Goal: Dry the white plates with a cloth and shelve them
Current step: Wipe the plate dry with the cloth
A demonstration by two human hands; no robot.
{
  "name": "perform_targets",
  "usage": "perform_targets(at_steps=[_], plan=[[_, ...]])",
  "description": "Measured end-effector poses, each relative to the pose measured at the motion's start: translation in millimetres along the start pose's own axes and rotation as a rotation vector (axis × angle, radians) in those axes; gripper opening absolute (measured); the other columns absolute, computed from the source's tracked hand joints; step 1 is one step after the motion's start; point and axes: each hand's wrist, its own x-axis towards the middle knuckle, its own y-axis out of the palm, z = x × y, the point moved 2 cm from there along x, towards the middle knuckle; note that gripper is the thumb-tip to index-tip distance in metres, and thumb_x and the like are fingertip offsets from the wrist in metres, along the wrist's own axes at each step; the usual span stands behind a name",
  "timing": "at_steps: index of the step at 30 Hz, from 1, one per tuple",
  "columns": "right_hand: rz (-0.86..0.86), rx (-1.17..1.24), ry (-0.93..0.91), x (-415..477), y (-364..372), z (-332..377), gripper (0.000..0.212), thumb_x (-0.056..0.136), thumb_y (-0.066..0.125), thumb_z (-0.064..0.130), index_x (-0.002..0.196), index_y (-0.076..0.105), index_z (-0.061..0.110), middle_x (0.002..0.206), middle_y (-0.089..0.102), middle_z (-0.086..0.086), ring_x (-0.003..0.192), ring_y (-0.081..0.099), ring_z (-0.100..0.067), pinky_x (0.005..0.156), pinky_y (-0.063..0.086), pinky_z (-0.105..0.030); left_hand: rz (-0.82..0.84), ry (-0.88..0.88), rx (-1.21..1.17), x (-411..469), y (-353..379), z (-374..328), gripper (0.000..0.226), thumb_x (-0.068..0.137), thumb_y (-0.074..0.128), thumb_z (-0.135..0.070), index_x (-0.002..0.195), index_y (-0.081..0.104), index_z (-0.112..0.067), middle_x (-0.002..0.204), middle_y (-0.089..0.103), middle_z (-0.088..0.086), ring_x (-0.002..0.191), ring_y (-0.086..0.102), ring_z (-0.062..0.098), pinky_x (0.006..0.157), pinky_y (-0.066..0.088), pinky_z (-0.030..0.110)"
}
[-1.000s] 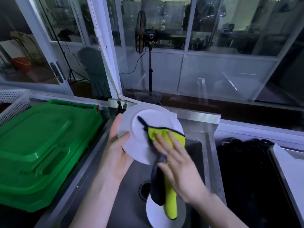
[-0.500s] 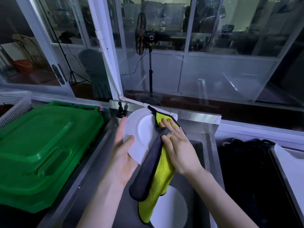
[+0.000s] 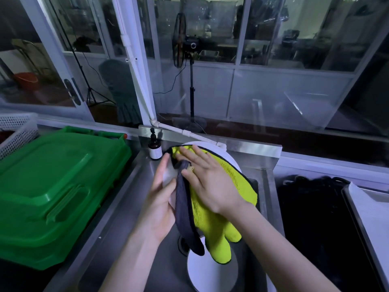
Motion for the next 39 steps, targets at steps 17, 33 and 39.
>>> perform_targets(at_steps=[17, 33, 39], plan=[[-0.032, -0.061, -0.043, 4, 0, -12, 0.044, 0.105, 0.032, 0.039, 0.146, 0.043, 0.028, 0.159, 0.027, 0.013, 0.150, 0.013, -0.010, 0.123, 0.008, -0.040, 0.089, -0.003, 0.039, 3, -7, 1, 0.060, 0.095, 0.055, -0.006, 0.147, 0.049, -0.036, 0.150, 0.055, 0.000, 0.135, 0.054, 0.018, 0.101, 0.052, 0.031], [-0.183, 0.033, 0.032, -75, 32, 8, 0.047, 0.105, 0.031, 0.039, 0.149, 0.037, 0.025, 0.160, 0.023, 0.016, 0.150, 0.013, -0.014, 0.122, 0.011, -0.048, -0.125, 0.044, -0.044, 16, -4, -4, 0.051, 0.099, 0.046, -0.007, 0.132, 0.054, -0.045, 0.141, 0.062, -0.003, 0.124, 0.064, 0.020, 0.093, 0.057, 0.041], [-0.127, -0.155, -0.156, -91, 27, -3, 0.048, 0.106, 0.034, 0.039, 0.151, 0.033, 0.023, 0.161, 0.022, 0.010, 0.150, 0.016, -0.019, 0.122, 0.010, -0.045, -0.199, 0.047, -0.148, 20, -1, -8, 0.048, 0.104, 0.041, -0.002, 0.127, 0.057, -0.041, 0.121, 0.074, -0.001, 0.107, 0.073, 0.018, 0.073, 0.062, 0.036]])
